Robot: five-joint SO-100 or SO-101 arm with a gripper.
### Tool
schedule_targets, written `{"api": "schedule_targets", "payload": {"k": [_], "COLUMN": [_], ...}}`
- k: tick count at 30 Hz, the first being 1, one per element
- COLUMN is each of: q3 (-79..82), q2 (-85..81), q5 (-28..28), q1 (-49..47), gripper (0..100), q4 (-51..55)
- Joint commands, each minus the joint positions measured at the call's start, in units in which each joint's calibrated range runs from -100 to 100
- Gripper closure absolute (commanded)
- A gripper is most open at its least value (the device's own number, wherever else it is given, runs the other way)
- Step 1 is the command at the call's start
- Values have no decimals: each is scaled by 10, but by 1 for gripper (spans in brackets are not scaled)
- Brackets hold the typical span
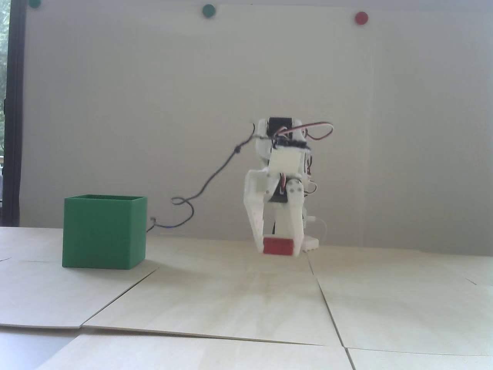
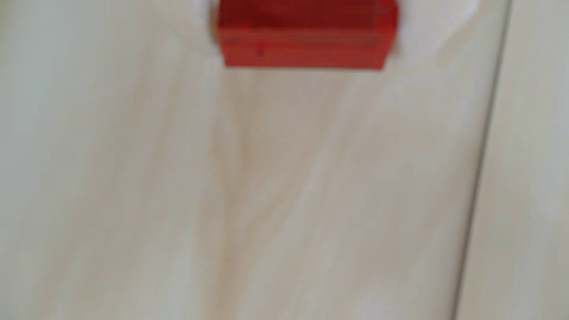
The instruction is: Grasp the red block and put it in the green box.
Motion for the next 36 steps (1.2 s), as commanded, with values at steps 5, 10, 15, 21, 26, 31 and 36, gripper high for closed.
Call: {"api": "schedule_targets", "payload": {"k": [5, 10, 15, 21, 26, 31, 36], "q3": [142, 252, 304, 309, 310, 311, 310], "q2": [-481, -530, -539, -538, -538, -536, -508], "q5": [-4, 4, 44, 46, 49, 90, 110], "q1": [189, 290, 348, 348, 363, 404, 442], "gripper": [98, 98, 98, 98, 98, 98, 98], "q4": [114, 124, -13, -103, -84, -8, 12]}}
